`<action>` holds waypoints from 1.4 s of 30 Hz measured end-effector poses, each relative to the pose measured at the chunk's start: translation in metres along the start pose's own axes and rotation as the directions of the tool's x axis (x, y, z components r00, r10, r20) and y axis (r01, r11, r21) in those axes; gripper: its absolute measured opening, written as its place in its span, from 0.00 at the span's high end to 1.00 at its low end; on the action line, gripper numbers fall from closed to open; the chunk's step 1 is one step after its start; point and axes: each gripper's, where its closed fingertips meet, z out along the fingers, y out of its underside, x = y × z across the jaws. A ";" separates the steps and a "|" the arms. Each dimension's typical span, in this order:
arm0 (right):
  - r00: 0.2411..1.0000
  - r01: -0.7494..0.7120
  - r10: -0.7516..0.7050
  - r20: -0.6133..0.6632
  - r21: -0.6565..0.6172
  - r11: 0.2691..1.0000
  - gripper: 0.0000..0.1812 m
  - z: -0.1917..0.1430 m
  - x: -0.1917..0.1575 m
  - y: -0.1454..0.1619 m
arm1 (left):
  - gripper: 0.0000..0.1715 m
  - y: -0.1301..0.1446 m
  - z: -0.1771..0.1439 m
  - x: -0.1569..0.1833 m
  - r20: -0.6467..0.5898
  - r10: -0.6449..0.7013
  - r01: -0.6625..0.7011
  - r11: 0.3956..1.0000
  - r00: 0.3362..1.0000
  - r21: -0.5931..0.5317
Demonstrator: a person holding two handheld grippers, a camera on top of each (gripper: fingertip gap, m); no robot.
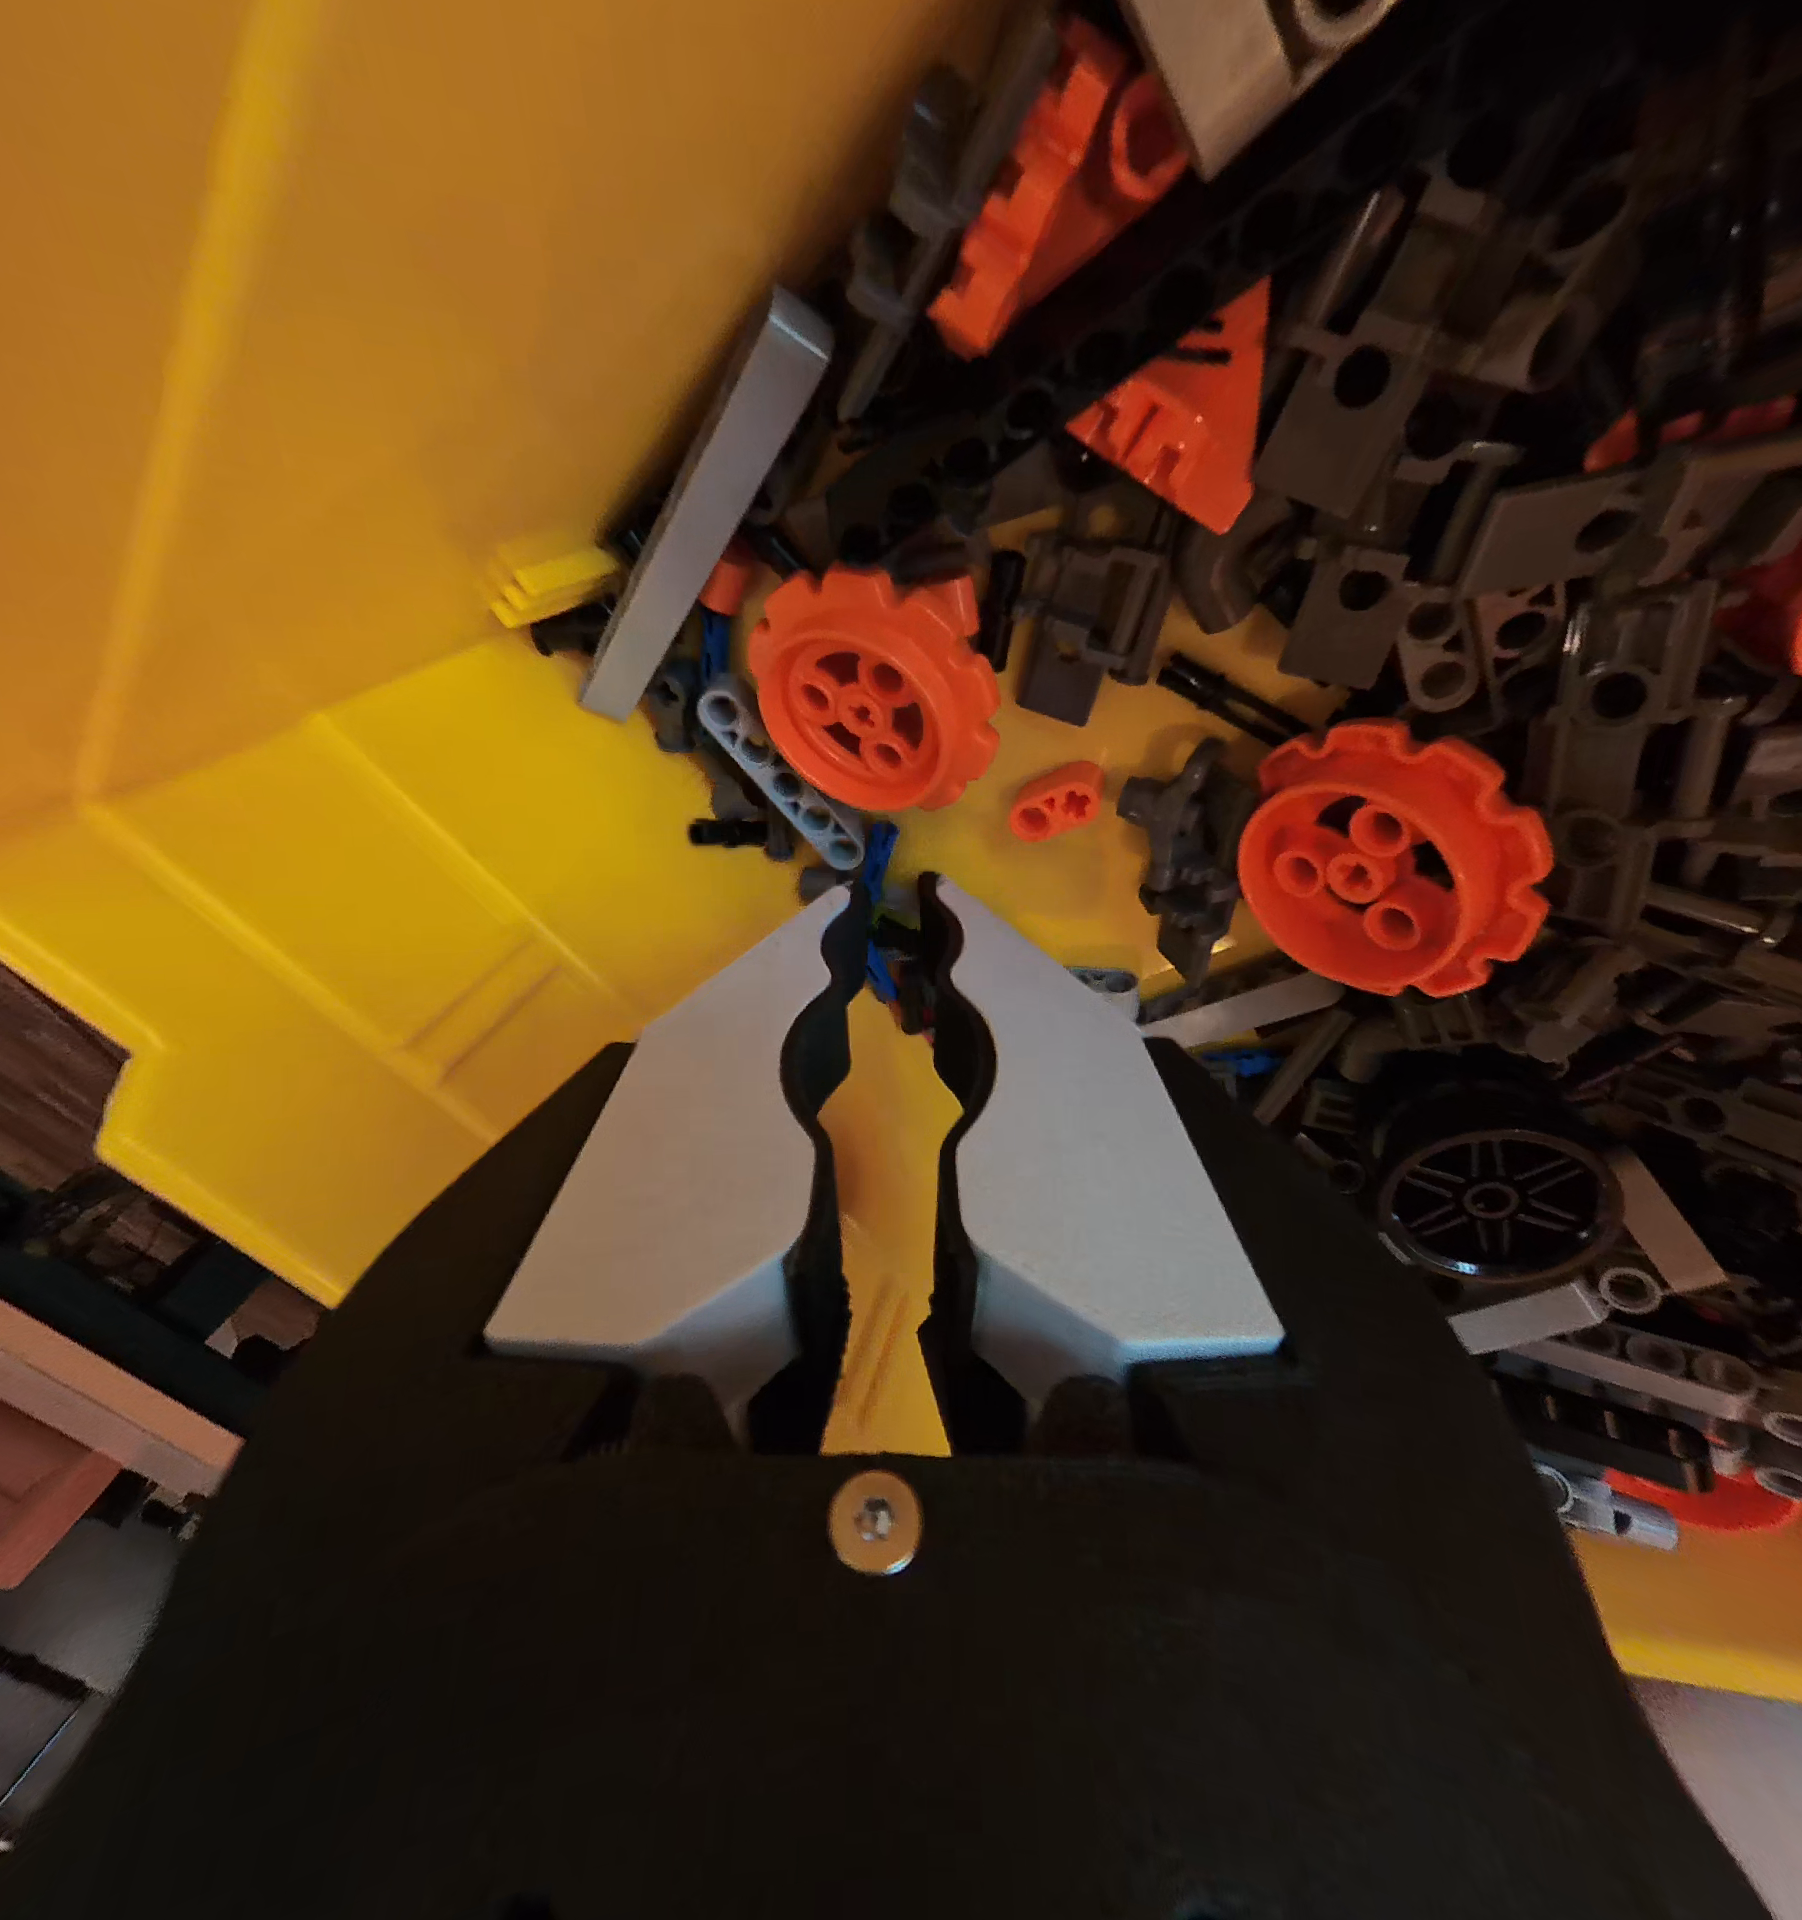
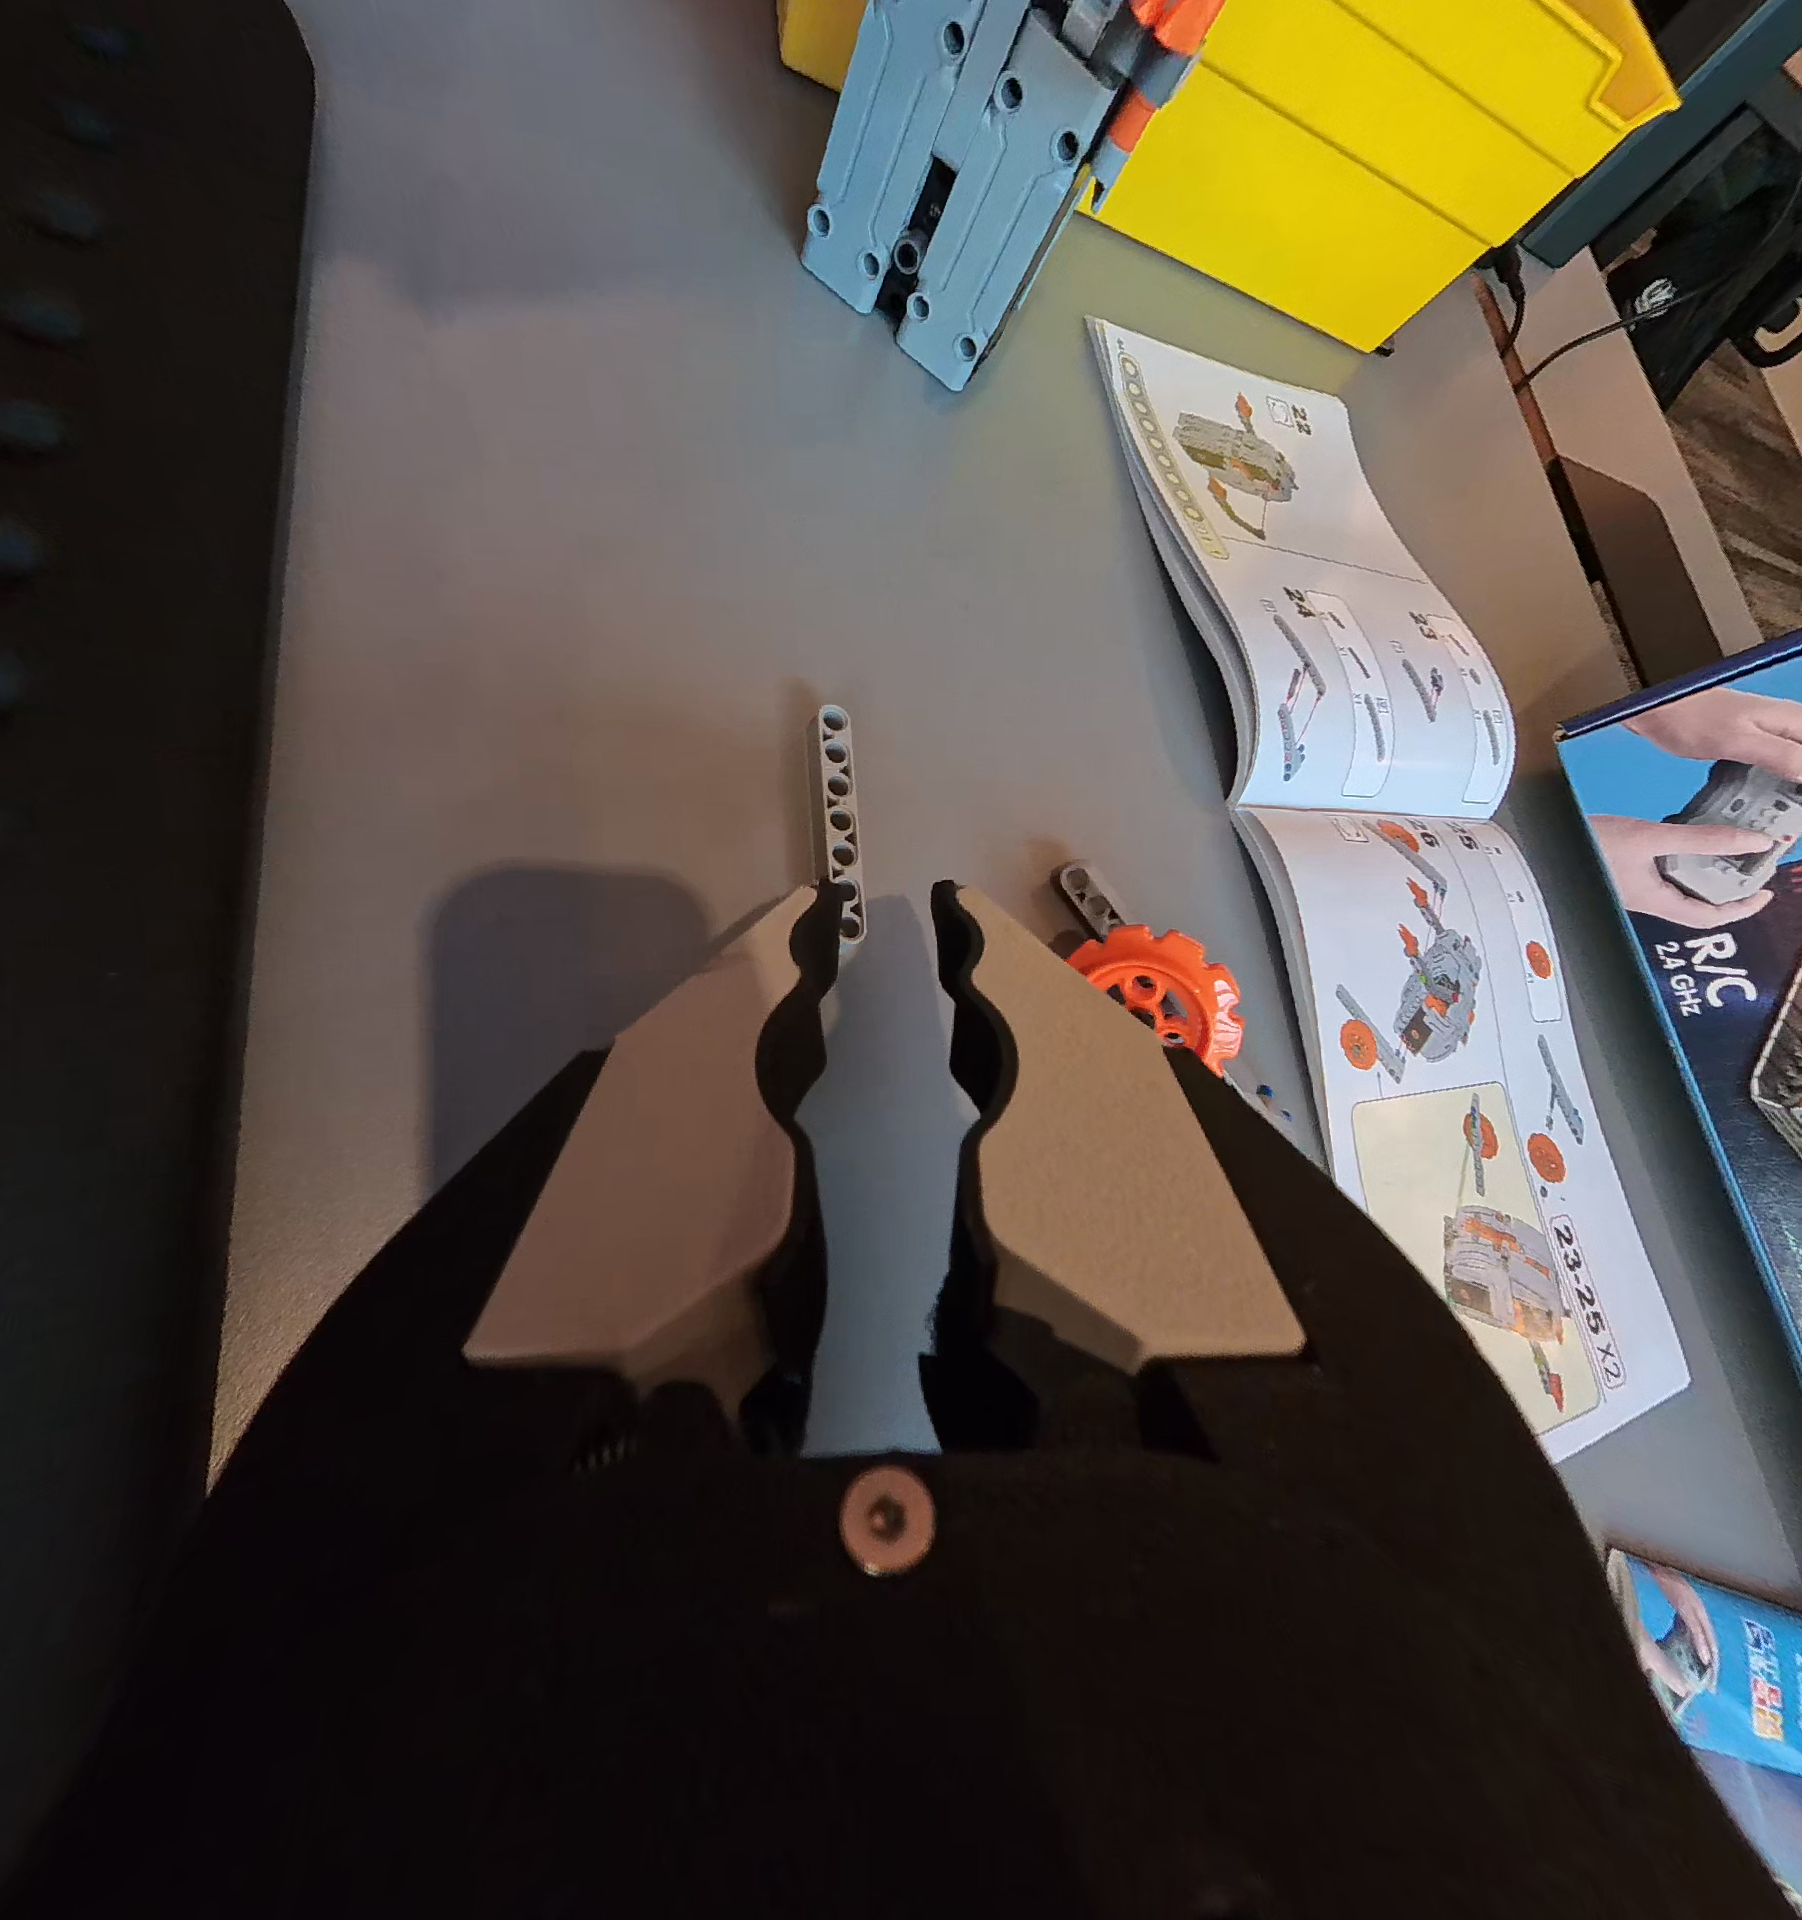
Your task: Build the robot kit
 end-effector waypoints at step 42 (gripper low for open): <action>1.000 0.010 -0.009 0.006 -0.012 1.000 0.91 0.000 -0.003 0.001 | 0.99 -0.004 0.002 -0.005 0.084 0.142 -0.147 0.988 0.986 0.048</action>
